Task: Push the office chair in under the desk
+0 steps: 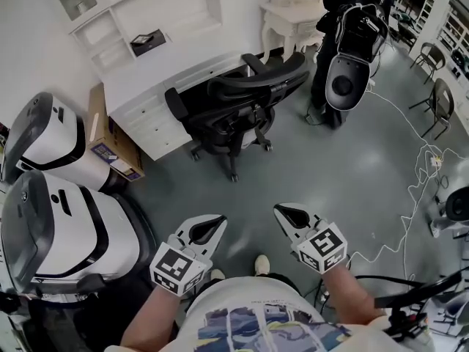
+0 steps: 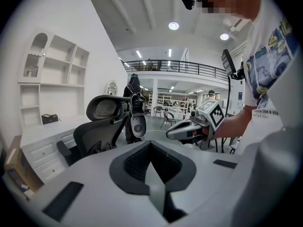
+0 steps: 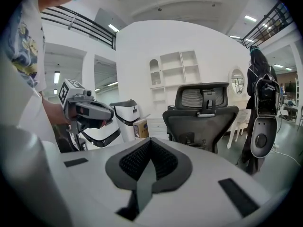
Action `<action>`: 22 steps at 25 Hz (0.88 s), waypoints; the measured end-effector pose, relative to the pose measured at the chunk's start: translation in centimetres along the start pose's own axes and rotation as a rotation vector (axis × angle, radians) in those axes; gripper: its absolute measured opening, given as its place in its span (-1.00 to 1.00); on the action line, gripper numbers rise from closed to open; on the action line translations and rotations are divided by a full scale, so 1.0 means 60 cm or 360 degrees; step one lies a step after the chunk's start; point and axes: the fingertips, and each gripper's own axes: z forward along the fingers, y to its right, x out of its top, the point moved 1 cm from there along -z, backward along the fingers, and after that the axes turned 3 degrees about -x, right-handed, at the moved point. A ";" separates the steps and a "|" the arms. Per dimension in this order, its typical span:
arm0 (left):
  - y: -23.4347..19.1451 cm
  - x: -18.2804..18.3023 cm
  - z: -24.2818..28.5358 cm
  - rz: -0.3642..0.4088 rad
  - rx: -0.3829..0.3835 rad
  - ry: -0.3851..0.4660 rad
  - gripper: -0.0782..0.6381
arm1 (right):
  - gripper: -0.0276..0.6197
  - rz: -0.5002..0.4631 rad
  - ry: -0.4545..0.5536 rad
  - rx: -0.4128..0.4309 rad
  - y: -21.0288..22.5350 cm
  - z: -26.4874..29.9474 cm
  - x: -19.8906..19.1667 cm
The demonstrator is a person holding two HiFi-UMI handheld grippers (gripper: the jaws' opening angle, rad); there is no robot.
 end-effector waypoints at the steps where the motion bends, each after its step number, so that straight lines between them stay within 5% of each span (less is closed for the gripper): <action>1: 0.000 -0.002 -0.011 -0.0002 -0.0001 0.0008 -0.74 | -0.84 0.0001 -0.0004 -0.0002 -0.011 0.003 0.002; 22: -0.011 -0.047 -0.161 -0.0008 0.0013 0.0048 -0.74 | -0.84 -0.0070 0.0011 0.0008 -0.164 0.025 0.042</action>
